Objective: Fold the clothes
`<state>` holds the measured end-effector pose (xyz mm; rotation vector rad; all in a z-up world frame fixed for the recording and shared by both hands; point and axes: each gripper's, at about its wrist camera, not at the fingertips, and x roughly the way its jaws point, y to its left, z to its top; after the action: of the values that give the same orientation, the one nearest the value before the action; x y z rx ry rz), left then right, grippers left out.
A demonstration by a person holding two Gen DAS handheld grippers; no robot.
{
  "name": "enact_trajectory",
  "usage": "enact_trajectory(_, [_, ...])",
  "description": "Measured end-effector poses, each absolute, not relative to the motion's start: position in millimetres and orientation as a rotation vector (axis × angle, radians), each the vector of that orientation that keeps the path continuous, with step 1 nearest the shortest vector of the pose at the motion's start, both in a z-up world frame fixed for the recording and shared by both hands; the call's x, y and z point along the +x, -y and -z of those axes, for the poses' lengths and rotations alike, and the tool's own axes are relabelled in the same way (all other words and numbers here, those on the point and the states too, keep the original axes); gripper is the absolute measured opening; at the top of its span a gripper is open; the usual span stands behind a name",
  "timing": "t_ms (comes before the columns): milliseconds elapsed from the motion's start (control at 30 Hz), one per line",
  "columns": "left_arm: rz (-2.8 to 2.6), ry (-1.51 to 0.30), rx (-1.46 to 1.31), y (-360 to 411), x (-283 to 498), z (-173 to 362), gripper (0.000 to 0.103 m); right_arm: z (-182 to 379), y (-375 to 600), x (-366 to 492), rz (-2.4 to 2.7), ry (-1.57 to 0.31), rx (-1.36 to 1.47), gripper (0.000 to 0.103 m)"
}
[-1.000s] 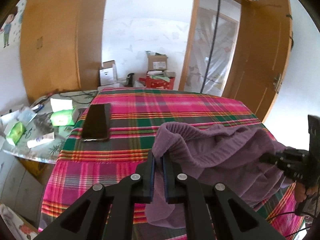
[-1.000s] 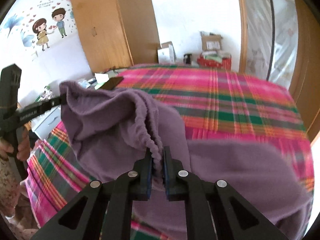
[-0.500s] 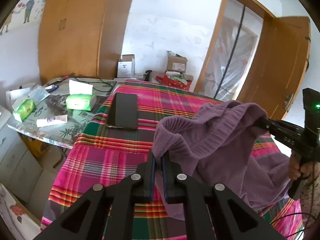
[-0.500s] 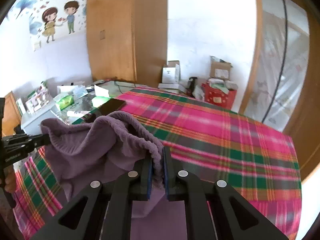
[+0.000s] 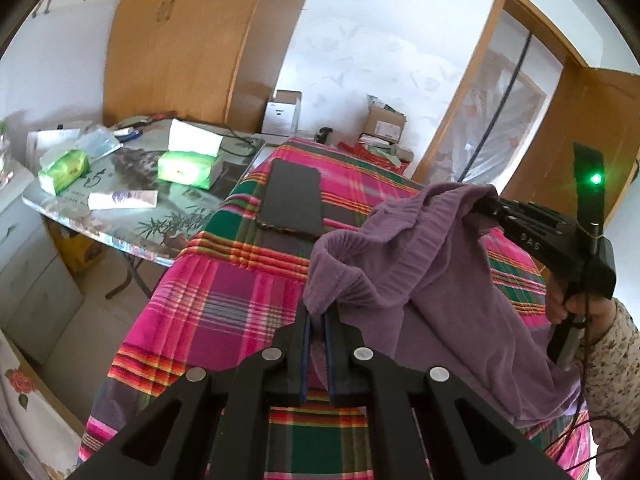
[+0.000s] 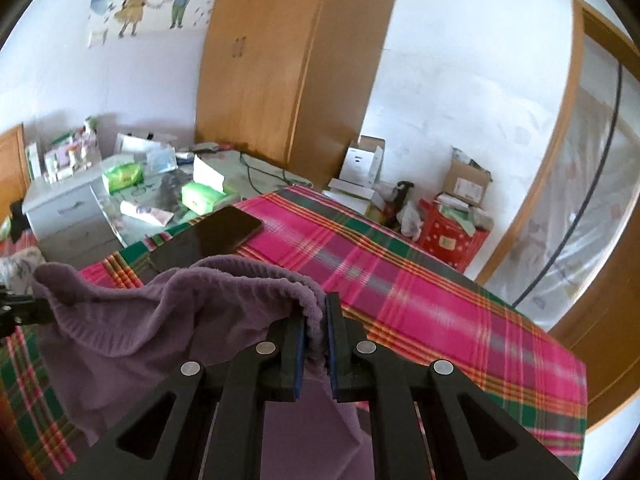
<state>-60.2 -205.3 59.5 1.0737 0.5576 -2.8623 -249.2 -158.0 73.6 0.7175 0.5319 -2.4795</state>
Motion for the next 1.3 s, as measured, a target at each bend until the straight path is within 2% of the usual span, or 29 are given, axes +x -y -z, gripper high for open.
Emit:
enact_trajectory(300, [2.789,-0.637,1.122,222,-59,-42,0.006,-52,187,-272,2.427,-0.531,0.811,0.011])
enact_trajectory(467, [2.782,-0.643,1.142,225,-59,-38,0.006,-47,183,-265,2.335,-0.504,0.903,0.021])
enact_trajectory(533, [2.786,-0.636,1.147,225,-59,-38,0.006,-51,164,-254,2.315,-0.416,0.926,0.023])
enact_trajectory(667, [2.771,-0.648,1.163,227,-59,-37,0.006,-55,125,-230,2.296,-0.282,0.966,0.032])
enact_trajectory(767, [2.765,-0.645,1.175,227,-58,-37,0.006,-52,98,-209,2.315,-0.247,0.991,0.038])
enact_trajectory(1133, [2.766,-0.516,1.188,215,-41,-66,0.008,-29,33,-151,2.292,-0.126,1.095,0.038])
enact_trajectory(1233, [2.810,-0.450,1.193,203,-34,-83,0.016,-21,23,-134,2.286,-0.136,1.109,0.038])
enact_trajectory(1300, [2.868,-0.394,1.202,188,-31,-94,0.027,-15,18,-122,2.280,-0.137,1.114,0.038])
